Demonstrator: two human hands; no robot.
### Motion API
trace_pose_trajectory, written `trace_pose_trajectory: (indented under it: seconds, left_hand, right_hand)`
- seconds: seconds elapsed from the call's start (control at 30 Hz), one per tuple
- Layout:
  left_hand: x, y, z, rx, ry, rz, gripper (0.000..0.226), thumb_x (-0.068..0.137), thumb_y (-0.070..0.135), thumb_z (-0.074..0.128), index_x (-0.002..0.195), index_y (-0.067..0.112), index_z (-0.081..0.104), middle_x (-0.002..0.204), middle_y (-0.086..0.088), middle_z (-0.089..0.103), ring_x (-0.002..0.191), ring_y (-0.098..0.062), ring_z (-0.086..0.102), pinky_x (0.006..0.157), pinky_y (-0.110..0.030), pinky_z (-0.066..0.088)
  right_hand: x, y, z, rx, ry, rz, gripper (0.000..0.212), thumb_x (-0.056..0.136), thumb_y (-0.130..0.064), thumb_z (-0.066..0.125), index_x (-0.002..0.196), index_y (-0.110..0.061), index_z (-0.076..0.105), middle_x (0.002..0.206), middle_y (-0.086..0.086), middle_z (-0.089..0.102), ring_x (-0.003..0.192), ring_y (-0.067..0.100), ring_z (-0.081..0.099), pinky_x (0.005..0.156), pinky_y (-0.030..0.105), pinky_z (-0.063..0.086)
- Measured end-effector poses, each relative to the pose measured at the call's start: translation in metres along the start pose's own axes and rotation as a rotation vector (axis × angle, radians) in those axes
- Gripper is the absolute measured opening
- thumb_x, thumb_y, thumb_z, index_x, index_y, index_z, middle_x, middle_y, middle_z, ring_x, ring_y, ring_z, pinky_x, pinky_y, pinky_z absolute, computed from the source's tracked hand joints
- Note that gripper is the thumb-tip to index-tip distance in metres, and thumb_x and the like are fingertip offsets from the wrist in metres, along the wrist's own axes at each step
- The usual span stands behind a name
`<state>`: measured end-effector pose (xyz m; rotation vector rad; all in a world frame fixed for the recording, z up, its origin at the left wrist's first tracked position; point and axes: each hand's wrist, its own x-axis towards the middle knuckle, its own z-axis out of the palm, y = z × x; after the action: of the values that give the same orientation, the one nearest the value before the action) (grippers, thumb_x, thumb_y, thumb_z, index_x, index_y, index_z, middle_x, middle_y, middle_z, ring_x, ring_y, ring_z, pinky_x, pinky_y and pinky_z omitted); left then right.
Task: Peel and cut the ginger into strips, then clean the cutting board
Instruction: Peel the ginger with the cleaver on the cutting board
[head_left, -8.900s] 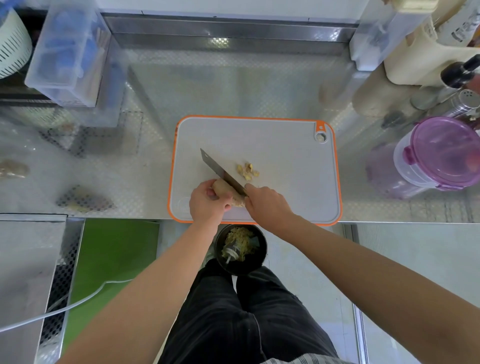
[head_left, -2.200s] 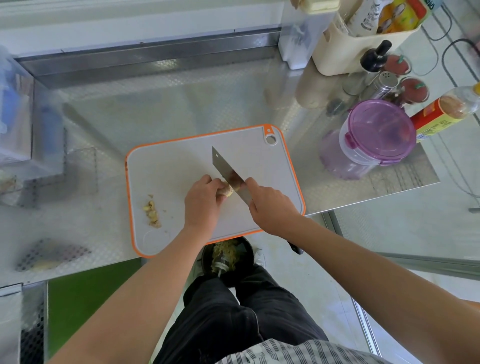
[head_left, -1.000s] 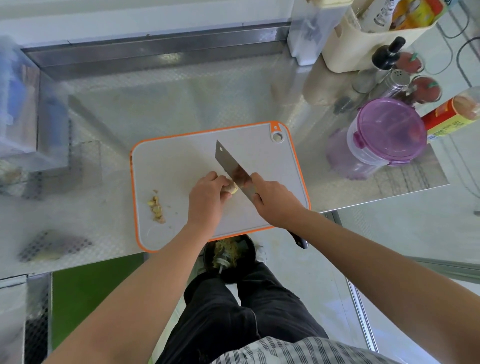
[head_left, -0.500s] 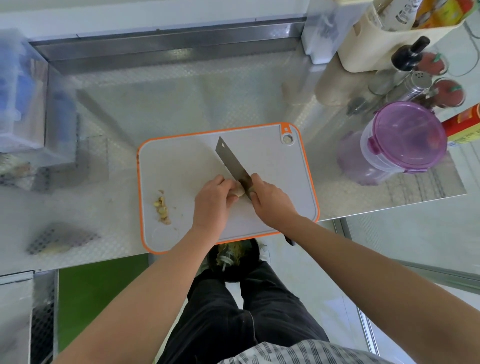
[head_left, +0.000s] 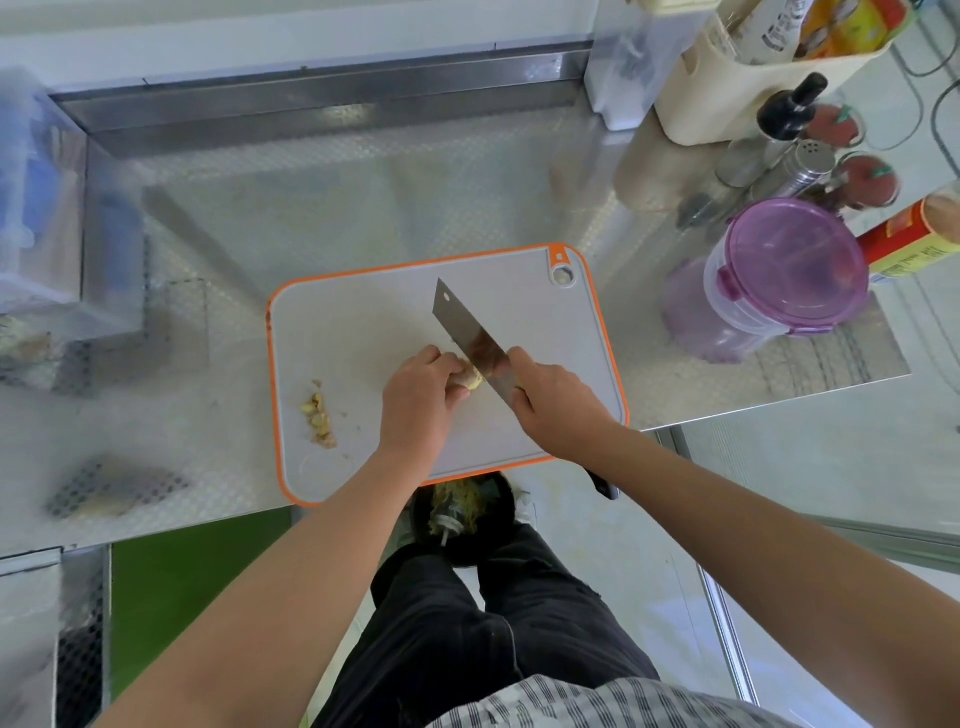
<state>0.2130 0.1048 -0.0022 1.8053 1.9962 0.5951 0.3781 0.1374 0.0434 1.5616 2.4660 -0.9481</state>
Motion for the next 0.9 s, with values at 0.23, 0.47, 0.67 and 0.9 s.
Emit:
trace_pose_trajectory:
  seconds: [0.23, 0.47, 0.67, 0.9]
  left_hand:
    - [0.0, -0.001, 0.002, 0.004, 0.01, -0.007, 0.018, 0.073, 0.007, 0.079, 0.088, 0.01, 0.07, 0.079, -0.004, 0.06, 0.072, -0.025, 0.058, 0.06, -0.026, 0.036]
    - [0.0, -0.002, 0.004, 0.002, 0.009, -0.005, 0.018, 0.072, 0.005, 0.079, 0.086, 0.01, 0.069, 0.078, -0.003, 0.059, 0.071, -0.025, 0.058, 0.056, -0.03, 0.042]
    - [0.0, -0.002, 0.003, -0.021, -0.007, -0.001, 0.017, 0.076, 0.01, 0.077, 0.09, 0.014, 0.069, 0.081, 0.001, 0.06, 0.075, -0.021, 0.058, 0.06, -0.033, 0.047]
    - [0.001, -0.003, 0.003, -0.001, -0.004, 0.001, 0.022, 0.069, 0.007, 0.081, 0.088, 0.01, 0.07, 0.079, -0.003, 0.062, 0.073, -0.025, 0.06, 0.06, -0.031, 0.045]
  right_hand:
    - [0.0, -0.006, -0.002, -0.023, -0.031, 0.021, 0.016, 0.091, -0.005, 0.038, 0.096, -0.015, 0.027, 0.062, 0.002, 0.038, 0.051, 0.018, 0.035, 0.046, 0.03, 0.024]
    - [0.03, -0.012, 0.012, -0.027, -0.035, 0.043, 0.012, 0.094, -0.007, 0.038, 0.105, -0.01, 0.035, 0.069, -0.001, 0.039, 0.061, 0.025, 0.043, 0.049, 0.031, 0.026]
    - [0.032, -0.004, 0.022, 0.014, -0.001, 0.058, 0.018, 0.098, -0.015, 0.039, 0.114, -0.008, 0.037, 0.083, 0.003, 0.046, 0.07, 0.031, 0.048, 0.058, 0.034, 0.034]
    - [0.011, -0.001, -0.003, 0.051, 0.04, -0.023, 0.007, 0.095, -0.013, 0.039, 0.101, -0.011, 0.036, 0.06, -0.004, 0.037, 0.052, 0.021, 0.038, 0.047, 0.03, 0.026]
